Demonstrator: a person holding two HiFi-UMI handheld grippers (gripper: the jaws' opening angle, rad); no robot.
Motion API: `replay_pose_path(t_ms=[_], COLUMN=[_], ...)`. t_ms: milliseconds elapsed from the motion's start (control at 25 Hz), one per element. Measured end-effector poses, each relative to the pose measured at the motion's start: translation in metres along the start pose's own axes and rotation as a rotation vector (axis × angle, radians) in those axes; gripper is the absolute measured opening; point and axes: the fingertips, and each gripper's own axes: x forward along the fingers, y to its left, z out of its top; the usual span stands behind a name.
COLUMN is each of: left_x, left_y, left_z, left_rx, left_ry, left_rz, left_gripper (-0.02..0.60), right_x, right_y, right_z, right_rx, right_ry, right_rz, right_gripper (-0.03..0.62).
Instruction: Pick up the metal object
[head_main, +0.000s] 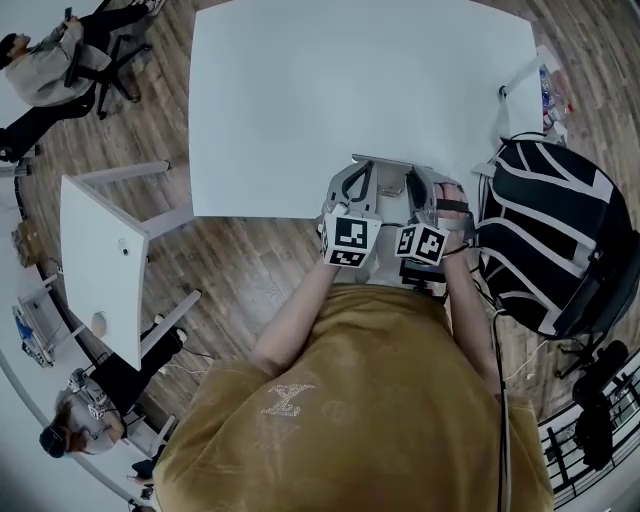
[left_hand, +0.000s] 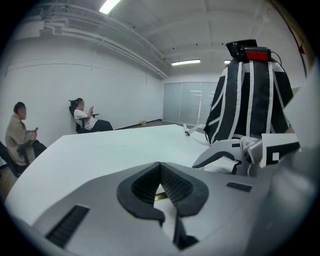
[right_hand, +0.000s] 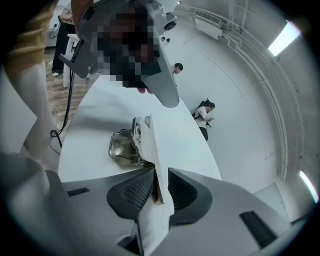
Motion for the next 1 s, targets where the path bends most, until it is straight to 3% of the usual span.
replay_pose_path(t_ms=[320,600,1000], left_x=[0.003,0.003,0.003], left_y=[0.005,0.01,0.02], left_z=[-0.002,-0.002,-0.003], left_rx=[-0.006,-0.008,-0.016], left_ry=[0.011,0.013,0.018], left_rz=[-0.008,-0.011,0.001], left_gripper=[0.006,0.006,0.006], right_x=[0.011,0.021,0.018], right_y=[-0.007,-0.009,-0.012], right_z=[0.004,0.009,0.011], right_rx=[-0.1,-0.207,-0.113], right_ry=[0.045,0.024,0.025], right_rz=[-0.039,-0.085,-0.046], right_gripper=[0.069,0.023,0.011])
